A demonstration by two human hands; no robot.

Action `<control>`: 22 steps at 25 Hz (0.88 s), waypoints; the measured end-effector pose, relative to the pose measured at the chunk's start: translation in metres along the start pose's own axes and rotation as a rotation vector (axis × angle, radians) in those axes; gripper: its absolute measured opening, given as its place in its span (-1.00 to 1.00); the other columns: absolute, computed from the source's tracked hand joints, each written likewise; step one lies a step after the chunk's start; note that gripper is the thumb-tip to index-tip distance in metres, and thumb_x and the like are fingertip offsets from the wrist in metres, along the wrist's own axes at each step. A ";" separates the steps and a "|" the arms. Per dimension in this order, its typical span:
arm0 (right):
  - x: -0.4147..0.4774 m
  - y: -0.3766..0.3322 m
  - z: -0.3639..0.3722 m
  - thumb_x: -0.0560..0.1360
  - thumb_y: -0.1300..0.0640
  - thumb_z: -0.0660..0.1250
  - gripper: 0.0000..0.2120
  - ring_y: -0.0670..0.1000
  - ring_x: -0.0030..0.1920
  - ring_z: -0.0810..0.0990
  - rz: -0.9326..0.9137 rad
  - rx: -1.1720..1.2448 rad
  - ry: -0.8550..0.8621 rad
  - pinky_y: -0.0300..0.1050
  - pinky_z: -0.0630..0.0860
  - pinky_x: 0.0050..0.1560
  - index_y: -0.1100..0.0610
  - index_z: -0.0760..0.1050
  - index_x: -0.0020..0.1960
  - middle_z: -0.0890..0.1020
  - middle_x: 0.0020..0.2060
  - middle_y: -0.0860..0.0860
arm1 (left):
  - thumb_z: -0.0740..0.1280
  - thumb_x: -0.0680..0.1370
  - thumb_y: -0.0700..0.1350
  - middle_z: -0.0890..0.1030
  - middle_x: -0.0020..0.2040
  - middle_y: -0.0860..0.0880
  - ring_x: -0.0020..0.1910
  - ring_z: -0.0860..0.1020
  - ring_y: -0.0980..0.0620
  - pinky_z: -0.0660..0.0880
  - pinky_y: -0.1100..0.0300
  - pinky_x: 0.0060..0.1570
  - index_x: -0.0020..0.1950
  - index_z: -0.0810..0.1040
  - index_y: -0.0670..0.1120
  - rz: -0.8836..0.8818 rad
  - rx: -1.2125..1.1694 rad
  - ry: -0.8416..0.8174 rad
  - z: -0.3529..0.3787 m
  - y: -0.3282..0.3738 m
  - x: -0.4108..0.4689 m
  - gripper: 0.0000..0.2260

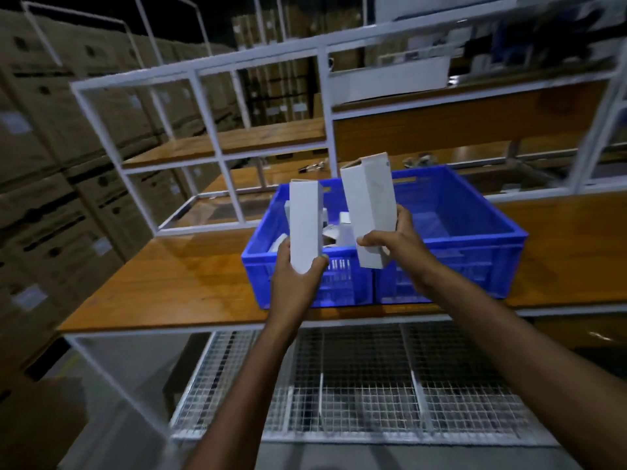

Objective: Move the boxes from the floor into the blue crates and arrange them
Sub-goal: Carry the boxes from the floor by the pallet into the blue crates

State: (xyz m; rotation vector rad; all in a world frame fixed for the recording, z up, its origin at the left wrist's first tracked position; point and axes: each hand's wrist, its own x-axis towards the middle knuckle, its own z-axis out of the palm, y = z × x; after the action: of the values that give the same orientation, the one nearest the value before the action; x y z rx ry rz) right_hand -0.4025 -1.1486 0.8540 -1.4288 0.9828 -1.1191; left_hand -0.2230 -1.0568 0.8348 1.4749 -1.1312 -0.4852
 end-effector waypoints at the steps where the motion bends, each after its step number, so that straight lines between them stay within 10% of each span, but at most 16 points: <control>1: 0.008 -0.001 -0.012 0.42 0.11 0.51 -0.19 0.05 0.22 0.48 -0.003 0.003 0.036 -0.02 0.56 -0.01 -0.04 0.12 0.51 0.44 0.27 0.01 | 0.41 0.40 0.14 0.56 0.28 0.04 0.24 0.55 0.02 0.61 0.05 0.09 0.43 0.39 0.05 0.013 -0.018 -0.027 0.015 0.006 0.008 -0.38; 11: 0.117 0.026 -0.127 0.38 0.14 0.46 -0.28 0.11 0.16 0.53 0.097 0.030 0.248 0.09 0.61 -0.03 -0.04 0.18 0.43 0.50 0.21 0.04 | 0.38 0.59 -0.01 0.43 0.21 0.07 0.10 0.46 0.12 0.44 0.40 -0.21 0.49 0.28 0.01 -0.002 -0.023 -0.184 0.168 0.041 0.091 -0.49; 22: 0.210 0.065 -0.182 -0.01 -0.04 0.45 -0.17 0.18 0.09 0.56 0.363 -0.116 0.234 0.18 0.64 0.01 0.09 0.25 0.20 0.52 0.14 0.09 | 0.33 0.58 0.03 0.46 0.32 -0.09 0.17 0.50 -0.13 0.53 0.01 0.05 0.52 0.18 -0.02 -0.220 0.195 -0.190 0.273 0.003 0.154 -0.42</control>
State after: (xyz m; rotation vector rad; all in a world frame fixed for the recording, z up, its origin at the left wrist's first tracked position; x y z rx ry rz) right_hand -0.5316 -1.4013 0.8252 -1.1630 1.4294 -0.9826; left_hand -0.3766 -1.3287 0.8123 1.7639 -1.1962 -0.6950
